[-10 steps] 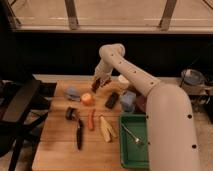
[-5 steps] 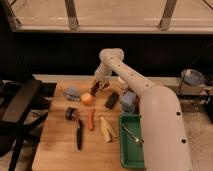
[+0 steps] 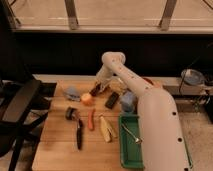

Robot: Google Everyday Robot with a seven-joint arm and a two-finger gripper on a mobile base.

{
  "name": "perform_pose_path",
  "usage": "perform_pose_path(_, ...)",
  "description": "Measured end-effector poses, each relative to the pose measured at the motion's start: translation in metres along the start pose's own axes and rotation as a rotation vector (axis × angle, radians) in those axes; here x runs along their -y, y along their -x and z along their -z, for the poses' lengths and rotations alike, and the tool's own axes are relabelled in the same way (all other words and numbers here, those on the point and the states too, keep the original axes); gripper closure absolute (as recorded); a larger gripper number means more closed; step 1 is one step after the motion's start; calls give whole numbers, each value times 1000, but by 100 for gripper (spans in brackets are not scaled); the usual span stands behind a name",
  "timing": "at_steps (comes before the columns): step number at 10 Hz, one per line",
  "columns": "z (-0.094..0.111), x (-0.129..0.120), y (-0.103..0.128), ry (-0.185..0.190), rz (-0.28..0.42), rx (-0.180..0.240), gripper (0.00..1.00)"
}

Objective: Place grapes in table surface

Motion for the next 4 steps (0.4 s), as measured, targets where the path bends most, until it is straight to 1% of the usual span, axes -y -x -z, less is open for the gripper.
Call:
perform_pose_path(1,1,-1,1,-3,-7,8,36)
perform_pose_path(2,4,-4,3,-9,-16,26,36)
perform_pose_path(4,4,-4,2,-10,-16,26,36)
